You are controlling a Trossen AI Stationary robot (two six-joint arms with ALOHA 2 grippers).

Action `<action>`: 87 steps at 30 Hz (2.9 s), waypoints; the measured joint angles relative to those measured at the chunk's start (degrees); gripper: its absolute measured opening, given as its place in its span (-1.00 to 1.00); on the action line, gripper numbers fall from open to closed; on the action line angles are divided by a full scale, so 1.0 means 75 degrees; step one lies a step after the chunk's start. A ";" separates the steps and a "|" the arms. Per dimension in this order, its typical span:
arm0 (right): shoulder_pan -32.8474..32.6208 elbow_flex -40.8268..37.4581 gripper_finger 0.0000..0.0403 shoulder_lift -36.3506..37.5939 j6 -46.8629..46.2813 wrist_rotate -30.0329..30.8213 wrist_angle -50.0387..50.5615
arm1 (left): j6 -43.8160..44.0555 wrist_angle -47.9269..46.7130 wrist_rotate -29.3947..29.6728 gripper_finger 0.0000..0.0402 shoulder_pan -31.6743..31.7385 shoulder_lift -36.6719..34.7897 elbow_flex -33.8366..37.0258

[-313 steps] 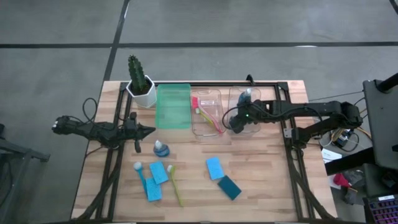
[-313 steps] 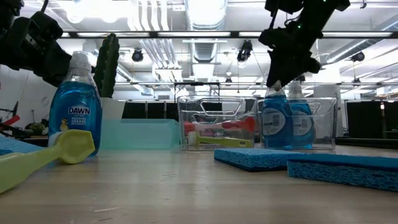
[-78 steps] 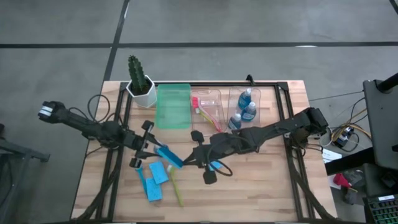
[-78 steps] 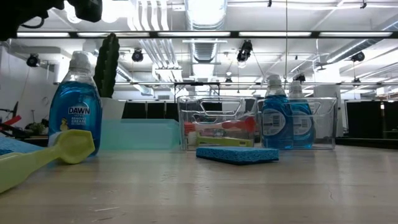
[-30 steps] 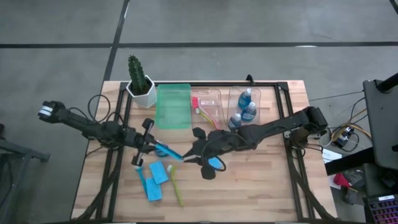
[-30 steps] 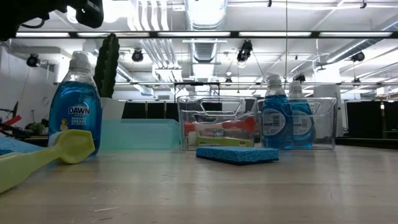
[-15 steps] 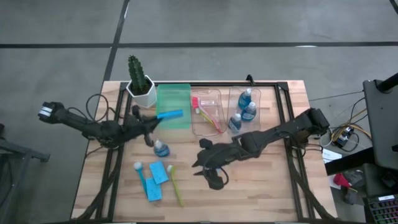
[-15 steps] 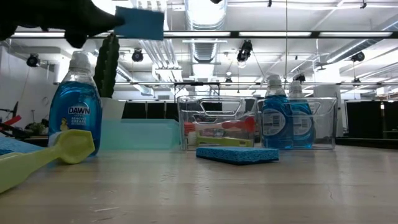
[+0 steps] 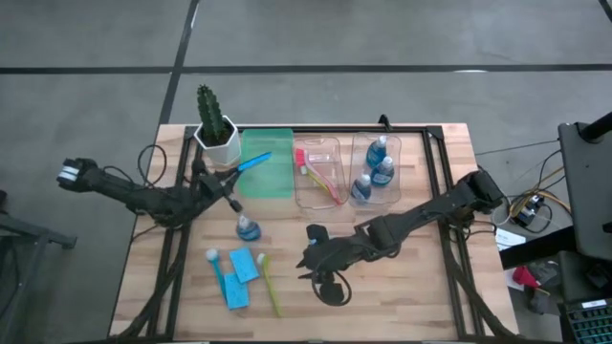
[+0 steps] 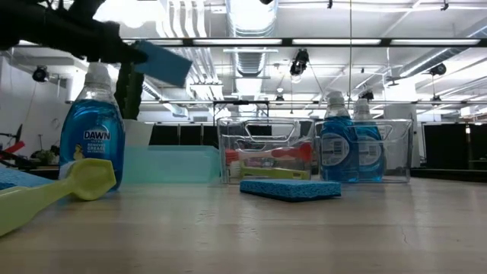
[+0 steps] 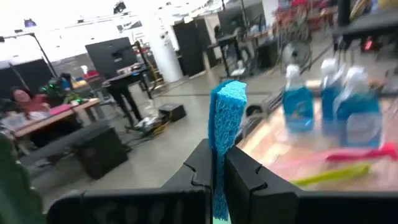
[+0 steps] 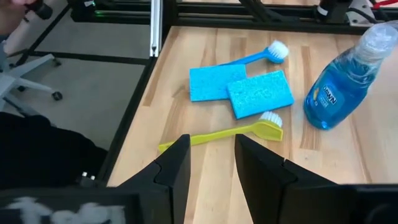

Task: Pick & Place Kitchen Sink Supplies
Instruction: Put the blue sponge into the green bin

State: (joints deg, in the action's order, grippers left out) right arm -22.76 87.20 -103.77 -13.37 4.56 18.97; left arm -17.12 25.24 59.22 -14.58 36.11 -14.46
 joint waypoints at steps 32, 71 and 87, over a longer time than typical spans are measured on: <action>-0.0015 -0.0527 -0.53 0.0002 -0.0002 0.0015 -0.0780 | -0.2126 -0.0726 -0.0716 -0.91 0.2139 0.2205 -0.0616; -0.0099 -0.0530 -0.64 0.0006 0.0006 0.0003 -0.0791 | -0.2660 -0.2227 -0.1582 -0.90 0.3618 0.5421 -0.2091; -0.0099 -0.0529 -0.63 0.0006 -0.0022 0.0003 -0.0791 | -0.2327 -0.2782 -0.1701 -0.69 0.3620 0.6097 -0.2813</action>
State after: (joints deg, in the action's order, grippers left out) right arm -23.51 83.23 -103.72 -13.53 4.58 13.04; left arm -34.57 4.37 46.46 12.58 81.83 -35.56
